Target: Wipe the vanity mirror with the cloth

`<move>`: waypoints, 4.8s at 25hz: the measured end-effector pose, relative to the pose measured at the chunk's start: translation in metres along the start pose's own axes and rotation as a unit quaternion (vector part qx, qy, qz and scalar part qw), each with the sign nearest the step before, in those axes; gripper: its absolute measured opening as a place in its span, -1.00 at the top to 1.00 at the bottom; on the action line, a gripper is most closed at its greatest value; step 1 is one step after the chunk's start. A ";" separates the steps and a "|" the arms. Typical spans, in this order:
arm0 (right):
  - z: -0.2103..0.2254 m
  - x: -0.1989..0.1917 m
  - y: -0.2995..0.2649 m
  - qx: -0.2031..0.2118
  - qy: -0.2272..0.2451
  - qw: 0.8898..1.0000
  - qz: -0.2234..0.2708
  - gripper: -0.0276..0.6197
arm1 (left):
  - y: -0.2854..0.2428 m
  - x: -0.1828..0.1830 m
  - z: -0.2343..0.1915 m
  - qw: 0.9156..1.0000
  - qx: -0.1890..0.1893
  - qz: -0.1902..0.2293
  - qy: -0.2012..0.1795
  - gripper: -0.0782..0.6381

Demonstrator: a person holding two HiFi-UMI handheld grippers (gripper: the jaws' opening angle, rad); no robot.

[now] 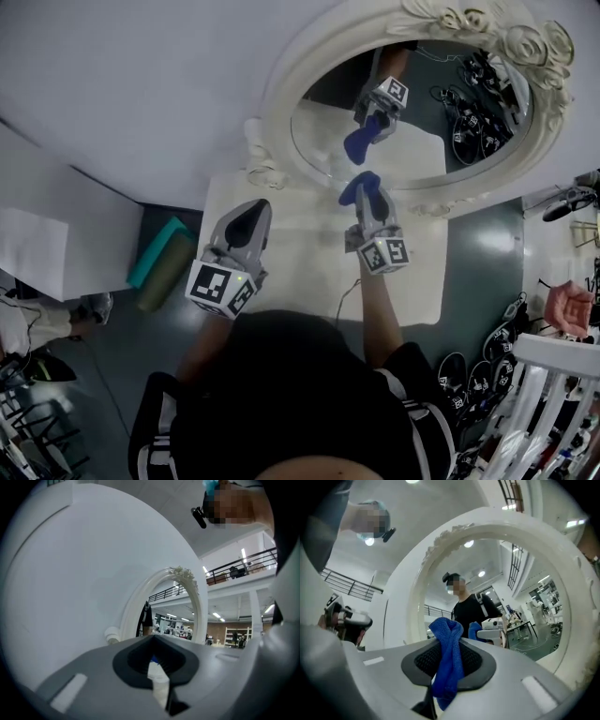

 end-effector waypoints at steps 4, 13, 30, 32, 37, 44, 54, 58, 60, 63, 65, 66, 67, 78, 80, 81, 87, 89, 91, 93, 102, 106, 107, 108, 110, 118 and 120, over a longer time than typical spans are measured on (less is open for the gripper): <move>0.016 0.041 0.021 -0.069 -0.040 0.995 0.057 0.72 | -0.006 0.014 0.008 1.000 -0.017 0.014 -0.009 0.75; 0.071 0.120 0.064 -0.180 -0.050 0.967 0.171 0.72 | -0.014 0.030 0.027 0.998 -0.050 0.027 -0.025 0.75; 0.131 0.186 0.057 -0.223 -0.062 0.944 0.235 0.71 | -0.028 0.018 0.036 0.998 -0.059 0.009 -0.019 0.75; 0.123 0.202 0.053 -0.218 -0.049 0.945 0.239 0.71 | -0.028 0.017 0.036 0.998 -0.058 0.008 -0.017 0.75; 0.099 0.241 0.043 -0.206 0.002 0.949 0.238 0.71 | -0.029 0.014 0.034 0.998 -0.058 0.008 -0.009 0.75; 0.056 0.292 0.021 -0.196 0.110 0.953 0.204 0.71 | -0.026 0.011 0.026 0.999 -0.049 0.007 -0.001 0.75; -0.001 0.323 -0.011 -0.175 0.243 0.940 0.164 0.71 | -0.024 0.012 0.020 0.999 -0.043 0.013 0.007 0.75; -0.030 0.322 -0.030 -0.168 0.314 0.923 0.143 0.71 | -0.023 0.012 0.017 0.999 -0.040 0.013 0.007 0.75; -0.044 0.317 -0.039 -0.162 0.352 0.913 0.129 0.71 | -0.022 0.011 0.016 0.999 -0.039 0.012 0.007 0.75; -0.059 0.308 -0.051 -0.147 0.416 0.890 0.113 0.71 | -0.022 0.009 0.015 0.999 -0.037 0.011 0.010 0.75; -0.067 0.301 -0.057 -0.138 0.462 0.871 0.097 0.72 | -0.022 0.009 0.014 0.999 -0.036 0.010 0.011 0.75; -0.071 0.295 -0.060 -0.135 0.483 0.861 0.082 0.72 | -0.022 0.008 0.013 0.999 -0.036 0.010 0.011 0.75; -0.074 0.287 -0.063 -0.132 0.503 0.852 0.062 0.72 | -0.022 0.008 0.013 0.999 -0.036 0.009 0.011 0.75; -0.090 0.176 -0.083 -0.064 0.618 0.784 -0.002 0.72 | -0.015 0.001 0.010 1.000 -0.026 0.003 0.015 0.75; -0.087 0.150 -0.085 -0.051 0.627 0.777 -0.019 0.72 | -0.016 -0.001 0.010 1.000 -0.025 0.001 0.017 0.75; -0.084 0.136 -0.086 -0.044 0.632 0.773 -0.028 0.72 | -0.016 -0.002 0.010 1.000 -0.024 -0.001 0.017 0.75; -0.064 0.051 -0.085 -0.009 0.644 0.761 -0.077 0.72 | -0.017 -0.009 0.009 0.999 -0.019 -0.016 0.021 0.75; -0.054 0.023 -0.083 0.003 0.641 0.761 -0.095 0.72 | -0.019 -0.012 0.010 0.999 -0.018 -0.021 0.022 0.75; -0.044 -0.004 -0.080 0.013 0.644 0.757 -0.113 0.73 | -0.020 -0.015 0.011 0.999 -0.018 -0.025 0.022 0.75; -0.032 -0.030 -0.075 0.024 0.648 0.750 -0.133 0.73 | -0.022 -0.018 0.012 0.999 -0.016 -0.030 0.023 0.75; 0.021 -0.100 -0.054 0.061 0.596 0.771 -0.216 0.73 | -0.031 -0.030 0.020 0.998 -0.008 -0.054 0.028 0.75; 0.033 -0.114 -0.050 0.075 0.579 0.770 -0.258 0.73 | -0.029 -0.032 0.018 0.998 -0.007 -0.054 0.026 0.75; 0.038 -0.118 -0.047 0.081 0.564 0.775 -0.273 0.73 | -0.028 -0.032 0.019 0.998 -0.007 -0.054 0.026 0.75; 0.045 -0.122 -0.045 0.085 0.547 0.781 -0.288 0.73 | -0.027 -0.032 0.019 0.998 -0.007 -0.054 0.025 0.75; 0.058 -0.130 -0.039 0.087 0.519 0.790 -0.314 0.73 | -0.025 -0.033 0.019 0.998 -0.006 -0.054 0.026 0.75; 0.060 -0.133 -0.037 0.089 0.510 0.787 -0.336 0.73 | -0.018 -0.033 0.020 0.998 -0.017 -0.056 0.022 0.75; 0.056 -0.126 -0.033 0.088 0.492 0.803 -0.326 0.72 | -0.018 -0.033 0.022 0.998 -0.025 -0.053 0.022 0.75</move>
Point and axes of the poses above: the fingertips, and each gripper's own axes: y backward along the fingers, z to its right, x out of its top, the point moved 5 cm from there along y, backward along the fingers, and after that the axes turned 9 degrees about -z, right-handed, at the moved point
